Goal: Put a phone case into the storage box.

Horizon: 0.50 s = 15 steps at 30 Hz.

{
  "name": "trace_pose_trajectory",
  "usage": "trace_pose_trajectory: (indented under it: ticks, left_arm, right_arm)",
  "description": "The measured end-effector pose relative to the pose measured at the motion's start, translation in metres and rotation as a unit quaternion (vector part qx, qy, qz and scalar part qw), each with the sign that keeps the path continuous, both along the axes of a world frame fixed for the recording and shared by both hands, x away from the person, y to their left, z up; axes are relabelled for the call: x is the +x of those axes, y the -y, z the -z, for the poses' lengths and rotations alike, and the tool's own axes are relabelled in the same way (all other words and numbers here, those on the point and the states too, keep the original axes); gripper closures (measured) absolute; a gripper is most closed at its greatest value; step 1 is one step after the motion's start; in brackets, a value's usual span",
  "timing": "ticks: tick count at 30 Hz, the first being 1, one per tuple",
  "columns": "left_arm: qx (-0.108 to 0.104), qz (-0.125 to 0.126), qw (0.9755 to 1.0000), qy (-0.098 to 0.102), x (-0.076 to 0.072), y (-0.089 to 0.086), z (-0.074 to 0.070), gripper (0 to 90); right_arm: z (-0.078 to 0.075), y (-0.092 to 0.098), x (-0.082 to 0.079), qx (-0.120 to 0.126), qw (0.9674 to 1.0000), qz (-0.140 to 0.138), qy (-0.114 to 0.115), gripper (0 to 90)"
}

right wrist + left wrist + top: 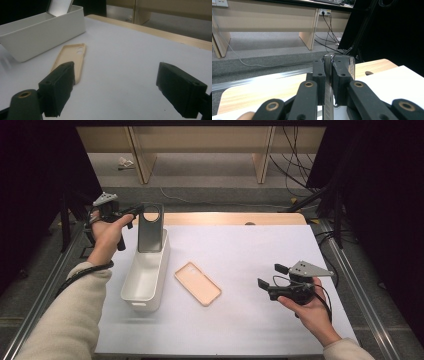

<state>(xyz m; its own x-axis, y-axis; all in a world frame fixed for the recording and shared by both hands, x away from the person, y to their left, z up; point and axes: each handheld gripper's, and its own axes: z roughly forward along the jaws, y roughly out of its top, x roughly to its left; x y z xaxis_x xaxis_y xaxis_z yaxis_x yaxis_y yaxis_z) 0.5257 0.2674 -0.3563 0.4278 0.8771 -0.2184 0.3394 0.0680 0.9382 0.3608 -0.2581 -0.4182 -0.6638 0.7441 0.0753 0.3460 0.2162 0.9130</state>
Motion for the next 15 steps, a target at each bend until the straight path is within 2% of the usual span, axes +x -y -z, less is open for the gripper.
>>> trace_pose_trajectory:
  ticks: [15]
  left_arm:
    - [0.002,-0.002,1.0000,-0.008,0.0037,-0.0005,0.0072,81.6]
  right_arm:
    - [-0.0002,0.0000,-0.0001,0.000,1.0000,0.000,0.000,16.3]
